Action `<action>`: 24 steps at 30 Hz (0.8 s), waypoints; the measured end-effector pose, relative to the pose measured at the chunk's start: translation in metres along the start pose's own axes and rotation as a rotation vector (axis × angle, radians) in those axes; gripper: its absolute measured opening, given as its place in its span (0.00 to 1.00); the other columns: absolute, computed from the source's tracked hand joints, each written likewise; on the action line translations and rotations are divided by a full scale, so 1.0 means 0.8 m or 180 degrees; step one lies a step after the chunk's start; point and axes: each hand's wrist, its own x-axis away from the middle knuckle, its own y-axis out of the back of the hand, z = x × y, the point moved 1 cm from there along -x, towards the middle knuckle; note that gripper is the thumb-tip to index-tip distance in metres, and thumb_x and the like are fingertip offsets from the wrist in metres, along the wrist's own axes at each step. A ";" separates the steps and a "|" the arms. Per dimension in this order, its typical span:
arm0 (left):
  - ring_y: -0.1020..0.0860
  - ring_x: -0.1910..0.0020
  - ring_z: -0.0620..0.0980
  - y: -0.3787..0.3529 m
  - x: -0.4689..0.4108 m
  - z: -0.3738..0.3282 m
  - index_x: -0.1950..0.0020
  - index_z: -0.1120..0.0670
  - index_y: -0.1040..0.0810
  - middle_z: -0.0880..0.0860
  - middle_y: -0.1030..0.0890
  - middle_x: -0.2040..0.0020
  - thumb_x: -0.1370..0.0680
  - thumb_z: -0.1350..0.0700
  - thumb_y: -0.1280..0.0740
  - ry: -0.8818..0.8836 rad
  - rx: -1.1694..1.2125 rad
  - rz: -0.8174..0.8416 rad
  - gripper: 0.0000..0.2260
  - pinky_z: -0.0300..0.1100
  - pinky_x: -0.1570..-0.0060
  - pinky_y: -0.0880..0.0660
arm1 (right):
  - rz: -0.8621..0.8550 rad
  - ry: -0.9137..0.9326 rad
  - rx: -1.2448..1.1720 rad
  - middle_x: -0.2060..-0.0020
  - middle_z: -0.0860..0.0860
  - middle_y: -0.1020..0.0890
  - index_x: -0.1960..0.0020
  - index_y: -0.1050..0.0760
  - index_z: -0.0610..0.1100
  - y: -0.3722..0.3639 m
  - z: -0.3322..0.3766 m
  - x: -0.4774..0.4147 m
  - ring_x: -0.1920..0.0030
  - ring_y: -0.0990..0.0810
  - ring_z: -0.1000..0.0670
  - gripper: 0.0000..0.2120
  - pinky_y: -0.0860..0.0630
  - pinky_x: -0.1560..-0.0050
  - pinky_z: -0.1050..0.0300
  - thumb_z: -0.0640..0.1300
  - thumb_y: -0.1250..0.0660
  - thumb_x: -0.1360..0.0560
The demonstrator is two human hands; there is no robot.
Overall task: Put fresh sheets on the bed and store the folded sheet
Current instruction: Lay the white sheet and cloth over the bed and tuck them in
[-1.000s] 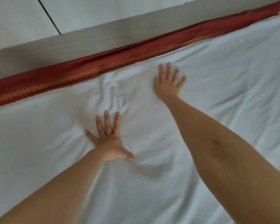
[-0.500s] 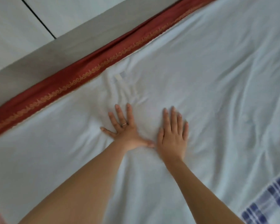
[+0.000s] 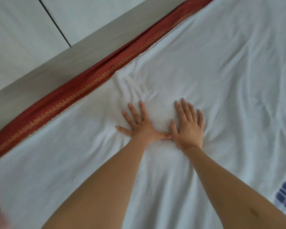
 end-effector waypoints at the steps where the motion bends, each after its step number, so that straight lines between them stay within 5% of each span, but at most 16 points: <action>1: 0.77 0.32 0.61 -0.001 0.001 0.001 0.33 0.47 0.81 0.55 0.82 0.34 0.47 0.25 0.31 -0.0041 -0.0010 -0.0054 0.69 0.73 0.39 0.67 | -0.0044 0.0015 -0.0017 0.24 0.53 0.42 0.24 0.44 0.53 0.001 0.001 0.002 0.25 0.44 0.51 0.32 0.53 0.26 0.49 0.58 0.50 0.28; 5: 0.75 0.31 0.60 -0.015 0.001 0.010 0.30 0.47 0.78 0.55 0.79 0.31 0.45 0.22 0.35 -0.0203 -0.0134 -0.0287 0.65 0.72 0.40 0.68 | -0.0251 0.0081 -0.0115 0.25 0.53 0.40 0.24 0.43 0.51 -0.001 -0.001 0.006 0.25 0.43 0.51 0.34 0.53 0.26 0.50 0.60 0.51 0.28; 9: 0.69 0.26 0.55 -0.058 0.033 0.056 0.26 0.43 0.68 0.51 0.70 0.25 0.31 0.25 0.48 -0.0962 -0.0863 -0.0850 0.45 0.67 0.35 0.68 | -0.0364 0.0134 -0.0183 0.25 0.53 0.39 0.25 0.41 0.51 -0.003 -0.004 0.009 0.26 0.42 0.51 0.33 0.53 0.26 0.51 0.60 0.50 0.28; 14: 0.62 0.24 0.52 -0.076 0.066 0.166 0.26 0.37 0.64 0.45 0.62 0.23 0.36 0.23 0.57 -0.1449 -0.1331 -0.1220 0.42 0.64 0.34 0.63 | -0.0225 0.0132 -0.0149 0.25 0.54 0.40 0.24 0.43 0.52 0.001 -0.005 0.009 0.25 0.43 0.52 0.35 0.53 0.26 0.51 0.61 0.51 0.29; 16: 0.52 0.24 0.54 -0.071 0.073 0.204 0.25 0.38 0.53 0.48 0.50 0.22 0.35 0.23 0.55 -0.1211 -0.1298 -0.1598 0.41 0.63 0.34 0.55 | -0.0146 0.0116 -0.0118 0.24 0.54 0.42 0.24 0.44 0.52 0.003 -0.006 0.008 0.25 0.44 0.52 0.35 0.54 0.25 0.52 0.62 0.53 0.30; 20: 0.66 0.25 0.54 -0.066 0.090 0.264 0.30 0.35 0.71 0.42 0.71 0.27 0.40 0.22 0.60 -0.0318 -0.1021 -0.1380 0.43 0.63 0.34 0.65 | -0.0062 0.0122 0.0044 0.24 0.54 0.44 0.24 0.47 0.53 0.003 -0.008 0.007 0.24 0.47 0.52 0.36 0.56 0.25 0.51 0.64 0.55 0.29; 24: 0.68 0.26 0.55 -0.088 0.117 0.274 0.27 0.38 0.68 0.46 0.69 0.25 0.31 0.25 0.51 0.0018 -0.0725 -0.1263 0.40 0.66 0.34 0.65 | 0.0236 -0.0504 0.0286 0.23 0.54 0.51 0.23 0.51 0.56 -0.002 0.009 0.028 0.24 0.52 0.50 0.29 0.60 0.26 0.43 0.61 0.51 0.22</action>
